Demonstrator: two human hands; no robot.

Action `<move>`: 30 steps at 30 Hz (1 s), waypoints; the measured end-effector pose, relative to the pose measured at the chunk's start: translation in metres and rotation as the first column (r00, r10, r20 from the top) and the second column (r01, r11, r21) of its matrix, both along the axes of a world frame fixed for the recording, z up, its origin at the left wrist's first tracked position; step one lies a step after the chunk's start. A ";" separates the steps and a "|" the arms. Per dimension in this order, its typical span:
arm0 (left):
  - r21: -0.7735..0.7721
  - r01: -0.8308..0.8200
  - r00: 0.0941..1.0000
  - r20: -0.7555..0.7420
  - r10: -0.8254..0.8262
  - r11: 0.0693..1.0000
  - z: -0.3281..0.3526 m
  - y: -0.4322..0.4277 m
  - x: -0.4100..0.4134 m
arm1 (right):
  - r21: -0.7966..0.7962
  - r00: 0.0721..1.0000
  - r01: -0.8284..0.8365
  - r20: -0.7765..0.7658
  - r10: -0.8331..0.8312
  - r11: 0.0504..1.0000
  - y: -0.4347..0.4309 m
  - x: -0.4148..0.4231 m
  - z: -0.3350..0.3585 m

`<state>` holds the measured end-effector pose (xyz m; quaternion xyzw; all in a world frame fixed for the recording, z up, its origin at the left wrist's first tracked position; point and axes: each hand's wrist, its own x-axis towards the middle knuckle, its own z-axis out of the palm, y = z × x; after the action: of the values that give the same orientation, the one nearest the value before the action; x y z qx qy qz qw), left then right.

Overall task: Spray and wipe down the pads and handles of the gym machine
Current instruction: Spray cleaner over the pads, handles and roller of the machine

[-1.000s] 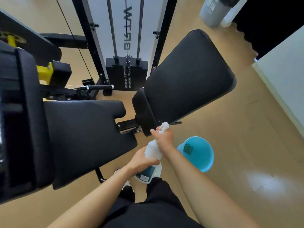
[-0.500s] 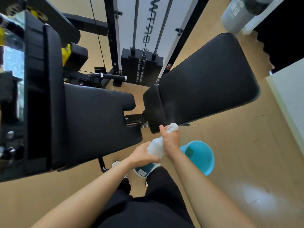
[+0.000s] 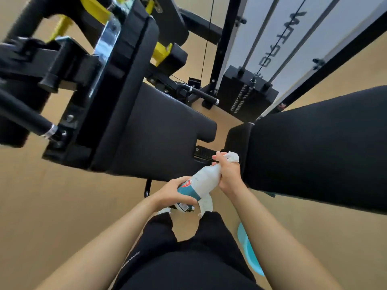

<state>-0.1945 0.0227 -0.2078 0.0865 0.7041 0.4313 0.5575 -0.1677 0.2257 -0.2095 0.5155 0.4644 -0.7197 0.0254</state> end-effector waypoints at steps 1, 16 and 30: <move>-0.005 -0.067 0.998 0.002 0.067 0.998 0.000 -0.003 0.004 | -0.026 0.999 -0.036 -0.008 0.036 0.999 0.002 -0.009 -0.002; -0.117 -0.592 0.803 -0.005 0.595 0.798 -0.011 -0.018 0.075 | -0.030 0.854 -0.501 0.146 0.499 0.865 -0.035 -0.076 -0.023; -0.150 -0.651 0.748 0.042 0.662 0.744 -0.017 -0.029 0.093 | -0.043 0.827 -0.512 0.246 0.506 0.858 -0.062 -0.070 -0.035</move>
<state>-0.1018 -0.0059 -0.2250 -0.2221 0.6885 0.5581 0.4064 -0.2382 0.1640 -0.2445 0.4593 0.5870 -0.6106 0.2678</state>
